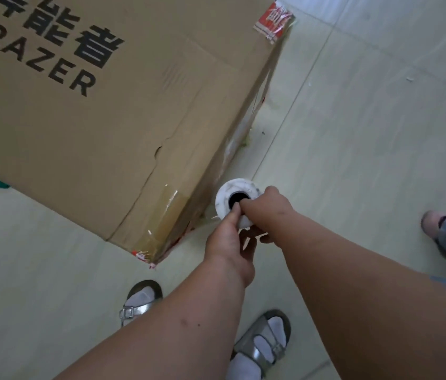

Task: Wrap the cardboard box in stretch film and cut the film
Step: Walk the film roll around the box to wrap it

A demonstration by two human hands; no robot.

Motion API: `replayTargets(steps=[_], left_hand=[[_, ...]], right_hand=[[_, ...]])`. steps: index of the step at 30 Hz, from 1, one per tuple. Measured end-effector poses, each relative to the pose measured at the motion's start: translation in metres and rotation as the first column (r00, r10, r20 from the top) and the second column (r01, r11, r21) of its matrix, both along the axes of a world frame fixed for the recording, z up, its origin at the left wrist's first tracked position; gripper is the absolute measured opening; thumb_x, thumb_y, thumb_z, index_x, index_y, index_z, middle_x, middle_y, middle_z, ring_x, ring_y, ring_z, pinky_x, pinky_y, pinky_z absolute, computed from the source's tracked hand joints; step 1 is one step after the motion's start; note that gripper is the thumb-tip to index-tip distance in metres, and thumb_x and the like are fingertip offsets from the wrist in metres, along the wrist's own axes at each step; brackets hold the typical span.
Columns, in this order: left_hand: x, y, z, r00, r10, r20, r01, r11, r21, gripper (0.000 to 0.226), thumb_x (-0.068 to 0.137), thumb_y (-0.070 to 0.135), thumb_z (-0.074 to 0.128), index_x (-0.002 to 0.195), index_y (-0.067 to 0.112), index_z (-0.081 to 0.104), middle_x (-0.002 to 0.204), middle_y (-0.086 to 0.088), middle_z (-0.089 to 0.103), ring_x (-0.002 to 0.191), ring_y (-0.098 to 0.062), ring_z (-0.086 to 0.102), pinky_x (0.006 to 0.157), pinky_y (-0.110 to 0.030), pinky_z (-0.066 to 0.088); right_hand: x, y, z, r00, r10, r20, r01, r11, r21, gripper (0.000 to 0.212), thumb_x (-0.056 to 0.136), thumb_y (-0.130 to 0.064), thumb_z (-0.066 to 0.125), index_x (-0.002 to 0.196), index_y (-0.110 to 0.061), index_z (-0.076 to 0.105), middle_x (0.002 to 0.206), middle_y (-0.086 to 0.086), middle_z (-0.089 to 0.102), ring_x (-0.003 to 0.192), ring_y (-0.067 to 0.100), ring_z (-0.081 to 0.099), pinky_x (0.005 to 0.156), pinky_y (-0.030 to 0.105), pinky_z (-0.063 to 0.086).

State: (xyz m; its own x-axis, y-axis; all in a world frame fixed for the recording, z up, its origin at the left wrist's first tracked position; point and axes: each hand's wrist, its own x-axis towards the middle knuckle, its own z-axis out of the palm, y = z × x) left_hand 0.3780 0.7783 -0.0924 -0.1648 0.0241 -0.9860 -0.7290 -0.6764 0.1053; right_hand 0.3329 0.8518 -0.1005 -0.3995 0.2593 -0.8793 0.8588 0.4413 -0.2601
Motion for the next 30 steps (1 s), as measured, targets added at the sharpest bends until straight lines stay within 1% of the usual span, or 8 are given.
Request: replayTargets(steps=[3,6,10,16,20,23,27,30], left_hand=[[-0.003,0.012,-0.001,1.0,-0.017,0.025,0.017,1.0,0.002,0.023,0.085,0.039,0.069,0.1,0.022,0.067,0.104,0.0,0.07,0.108,-0.015,0.061,0.104,-0.034,0.044],[-0.006,0.021,-0.006,0.999,-0.018,0.038,0.019,1.0,-0.019,0.029,0.085,0.041,0.07,0.106,0.022,0.068,0.106,-0.001,0.073,0.106,-0.016,0.066,0.102,-0.034,0.046],[-0.011,0.033,-0.006,0.997,0.074,0.035,-0.071,0.994,-0.08,0.024,0.083,0.031,0.073,0.105,0.021,0.07,0.102,-0.001,0.075,0.102,-0.016,0.068,0.096,-0.038,0.052],[-0.042,0.036,0.003,0.93,0.366,0.0,-0.366,0.93,-0.037,0.031,0.082,0.015,0.074,0.111,0.01,0.064,0.114,-0.007,0.065,0.111,-0.02,0.061,0.095,-0.033,0.051],[-0.065,0.049,0.011,0.963,0.265,0.055,-0.268,0.963,0.043,0.045,0.078,0.027,0.078,0.113,0.007,0.059,0.111,-0.006,0.058,0.105,-0.019,0.057,0.092,-0.033,0.05],[-0.087,0.06,0.01,0.968,0.251,-0.004,-0.247,0.954,0.168,0.043,0.083,0.031,0.073,0.117,0.006,0.064,0.097,-0.009,0.066,0.09,-0.022,0.064,0.099,-0.04,0.05],[-0.108,0.076,0.004,0.961,0.276,0.011,-0.275,0.952,0.135,0.037,0.082,0.033,0.073,0.115,0.018,0.066,0.113,0.002,0.067,0.104,-0.021,0.064,0.096,-0.049,0.049],[-0.121,0.088,0.0,0.927,0.374,-0.002,-0.373,0.925,0.079,0.042,0.08,0.029,0.075,0.119,0.021,0.063,0.119,0.001,0.064,0.109,-0.021,0.061,0.096,-0.047,0.049]], right_hand=[[-0.012,0.015,0.004,0.982,0.161,0.101,-0.165,0.986,0.031,0.065,0.076,-0.032,0.068,0.129,-0.012,0.035,0.116,0.012,0.057,0.098,0.031,0.065,0.086,0.043,0.055],[-0.017,0.025,0.003,0.936,0.351,-0.026,-0.349,0.935,0.067,0.072,0.077,-0.032,0.067,0.14,-0.028,0.031,0.129,0.011,0.044,0.111,0.032,0.056,0.09,0.041,0.051],[-0.028,0.029,-0.002,0.829,0.553,-0.086,-0.543,0.832,0.116,0.024,0.085,-0.021,0.056,0.106,-0.02,0.045,0.114,0.01,0.058,0.094,0.028,0.057,0.072,0.033,0.043],[-0.061,0.037,0.0,0.972,0.208,-0.11,-0.205,0.978,0.039,0.033,0.087,-0.019,0.056,0.117,-0.01,0.046,0.113,0.014,0.056,0.096,0.037,0.065,0.081,0.046,0.058],[-0.083,0.049,0.005,0.992,-0.083,-0.09,0.082,0.996,-0.02,0.035,0.087,-0.019,0.056,0.117,-0.006,0.045,0.098,0.016,0.06,0.074,0.033,0.072,0.071,0.05,0.061],[-0.1,0.06,0.003,0.983,-0.182,-0.004,0.182,0.983,-0.023,0.045,0.078,-0.028,0.058,0.116,-0.005,0.051,0.093,0.017,0.069,0.075,0.033,0.072,0.076,0.049,0.06],[-0.121,0.073,0.0,0.98,-0.113,0.161,0.126,0.989,-0.075,0.04,0.078,-0.03,0.061,0.108,-0.003,0.06,0.08,0.013,0.07,0.066,0.029,0.067,0.064,0.033,0.053],[-0.14,0.075,-0.005,0.996,0.08,0.043,-0.079,0.997,-0.025,0.056,0.073,-0.029,0.066,0.122,-0.009,0.048,0.1,0.01,0.062,0.082,0.029,0.066,0.073,0.037,0.054]])
